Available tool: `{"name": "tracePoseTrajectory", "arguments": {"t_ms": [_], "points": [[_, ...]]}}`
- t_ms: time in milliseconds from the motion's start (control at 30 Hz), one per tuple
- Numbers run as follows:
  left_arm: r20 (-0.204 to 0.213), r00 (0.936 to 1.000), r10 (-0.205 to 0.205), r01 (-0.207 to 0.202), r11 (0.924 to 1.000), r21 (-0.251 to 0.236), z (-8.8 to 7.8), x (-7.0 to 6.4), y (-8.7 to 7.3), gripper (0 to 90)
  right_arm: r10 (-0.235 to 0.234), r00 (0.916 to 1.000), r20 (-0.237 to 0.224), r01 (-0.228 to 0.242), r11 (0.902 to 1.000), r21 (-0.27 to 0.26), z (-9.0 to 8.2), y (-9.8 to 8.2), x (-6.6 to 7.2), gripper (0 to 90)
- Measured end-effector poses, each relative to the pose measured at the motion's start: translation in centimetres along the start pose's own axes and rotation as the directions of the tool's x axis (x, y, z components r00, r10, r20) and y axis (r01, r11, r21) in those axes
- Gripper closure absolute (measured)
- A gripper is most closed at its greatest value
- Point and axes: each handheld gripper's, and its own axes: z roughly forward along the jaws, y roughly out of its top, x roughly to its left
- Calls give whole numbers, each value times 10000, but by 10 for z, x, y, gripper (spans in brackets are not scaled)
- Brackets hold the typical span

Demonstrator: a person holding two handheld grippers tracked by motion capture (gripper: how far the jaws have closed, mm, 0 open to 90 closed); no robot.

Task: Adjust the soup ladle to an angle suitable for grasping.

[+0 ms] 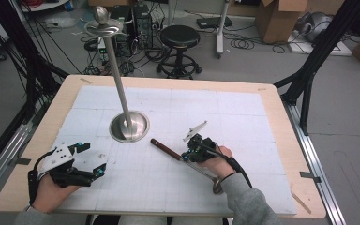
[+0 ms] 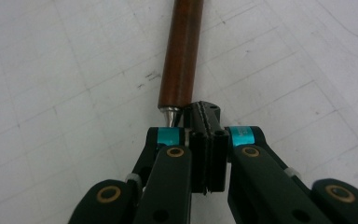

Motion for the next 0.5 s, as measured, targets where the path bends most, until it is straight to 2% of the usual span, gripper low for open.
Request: {"name": "tracePoseTrajectory", "arguments": {"t_ms": [33, 300, 400, 500], "points": [[-6, 10000, 1, -1, 10000, -13, 0, 0, 0, 17, 103, 9999, 96, -103, 9999, -55, 1, 1, 0, 900], [-2, 10000, -15, 15, 10000, 13, 0, 0, 0, 17, 227, 9995, -207, -226, 9997, 48, 4, 7, -3, 900], [7, 10000, -13, 13, 10000, -29, 0, 0, 0, 17, 75, 9999, -106, -73, 9997, 234, 8, 14, 3, 900], [-16, 10000, -43, 43, 10000, -38, -1, 0, 0, 17, -206, 9994, -296, 214, 9994, 273, 13, 21, 7, 900]]}}
